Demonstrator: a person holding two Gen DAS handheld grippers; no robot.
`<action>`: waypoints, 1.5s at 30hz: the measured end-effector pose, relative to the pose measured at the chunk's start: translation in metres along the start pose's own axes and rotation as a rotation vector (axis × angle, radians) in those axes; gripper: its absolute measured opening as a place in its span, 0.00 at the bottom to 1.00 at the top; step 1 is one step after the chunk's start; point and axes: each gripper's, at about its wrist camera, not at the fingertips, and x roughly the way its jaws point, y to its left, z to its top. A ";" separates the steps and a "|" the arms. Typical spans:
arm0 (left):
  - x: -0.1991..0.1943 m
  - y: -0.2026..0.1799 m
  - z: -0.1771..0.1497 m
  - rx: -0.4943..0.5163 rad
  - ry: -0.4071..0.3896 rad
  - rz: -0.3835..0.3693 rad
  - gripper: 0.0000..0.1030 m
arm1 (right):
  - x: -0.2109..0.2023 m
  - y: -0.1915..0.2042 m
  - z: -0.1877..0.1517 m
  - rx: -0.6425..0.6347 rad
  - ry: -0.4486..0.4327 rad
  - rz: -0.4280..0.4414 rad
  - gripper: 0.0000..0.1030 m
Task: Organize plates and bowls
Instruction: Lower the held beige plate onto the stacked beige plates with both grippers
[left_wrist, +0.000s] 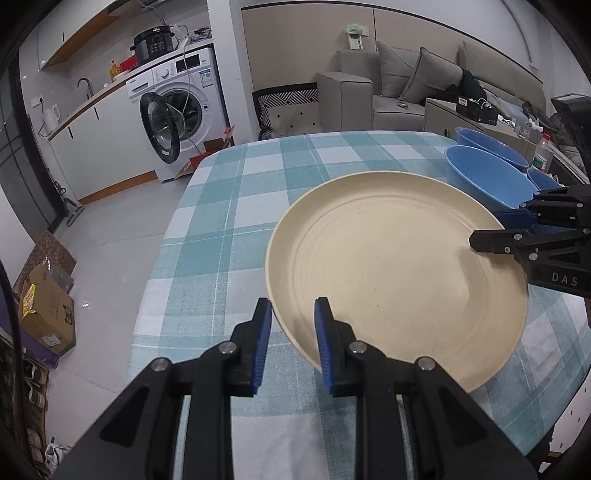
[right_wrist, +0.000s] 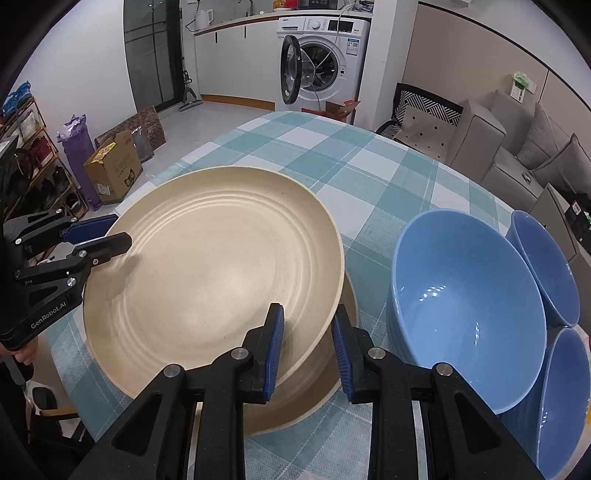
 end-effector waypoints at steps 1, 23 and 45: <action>0.001 -0.001 -0.001 0.005 0.003 0.001 0.21 | 0.001 -0.001 -0.001 0.003 0.001 -0.002 0.26; 0.013 -0.022 -0.005 0.074 0.027 0.011 0.21 | 0.012 -0.005 -0.018 -0.001 0.030 -0.052 0.26; 0.023 -0.032 -0.007 0.112 0.046 0.001 0.21 | 0.026 -0.001 -0.026 -0.032 0.073 -0.144 0.26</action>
